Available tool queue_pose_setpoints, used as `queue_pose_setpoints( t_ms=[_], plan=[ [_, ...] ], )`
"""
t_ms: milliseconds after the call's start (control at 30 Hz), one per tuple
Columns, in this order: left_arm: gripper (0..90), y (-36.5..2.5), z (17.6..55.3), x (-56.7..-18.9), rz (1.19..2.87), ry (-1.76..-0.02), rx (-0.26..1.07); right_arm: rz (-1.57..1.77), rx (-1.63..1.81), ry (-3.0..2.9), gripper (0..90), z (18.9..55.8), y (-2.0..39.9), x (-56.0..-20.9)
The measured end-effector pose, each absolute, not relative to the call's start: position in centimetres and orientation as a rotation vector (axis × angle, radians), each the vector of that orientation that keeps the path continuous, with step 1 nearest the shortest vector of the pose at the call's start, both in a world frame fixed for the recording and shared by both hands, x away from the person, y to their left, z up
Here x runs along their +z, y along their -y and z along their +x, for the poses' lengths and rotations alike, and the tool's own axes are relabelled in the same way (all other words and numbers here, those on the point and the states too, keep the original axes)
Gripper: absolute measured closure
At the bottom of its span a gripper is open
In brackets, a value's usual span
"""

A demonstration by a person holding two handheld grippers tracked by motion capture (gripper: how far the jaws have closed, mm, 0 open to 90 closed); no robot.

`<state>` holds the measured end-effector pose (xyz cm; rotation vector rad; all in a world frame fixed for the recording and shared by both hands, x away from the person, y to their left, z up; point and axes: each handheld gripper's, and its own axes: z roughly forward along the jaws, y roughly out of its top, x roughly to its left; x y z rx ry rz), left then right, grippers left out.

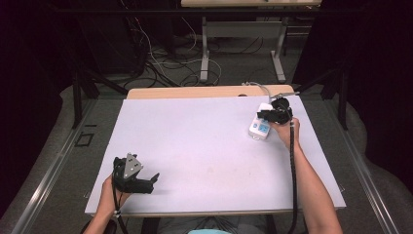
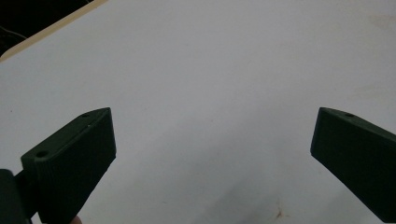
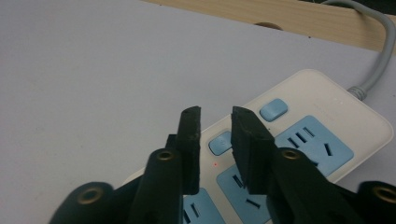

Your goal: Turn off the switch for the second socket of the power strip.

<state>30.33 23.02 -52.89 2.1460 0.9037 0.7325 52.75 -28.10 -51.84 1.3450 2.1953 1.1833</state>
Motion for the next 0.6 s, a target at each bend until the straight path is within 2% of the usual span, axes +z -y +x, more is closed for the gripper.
queue_pose_setpoints(
  t_ms=[33,67,133,600],
  plan=[
    [0.0,-23.0,30.3,-52.9,2.145,-0.904,0.732,1.341,1.185,-2.179,82.6,52.6,28.0,-51.8],
    [0.0,-23.0,30.3,-52.9,2.147,-0.902,0.734,1.341,1.185,-2.179,82.6,52.6,28.0,-51.8],
    [0.0,-23.0,30.3,-52.9,2.148,-0.903,0.732,1.336,1.194,-2.162,90.0,52.5,28.0,-51.7],
    [0.0,-23.0,30.3,-52.9,2.147,-0.902,0.736,1.307,1.071,-2.151,90.0,52.7,26.9,-52.5]
  ],
)
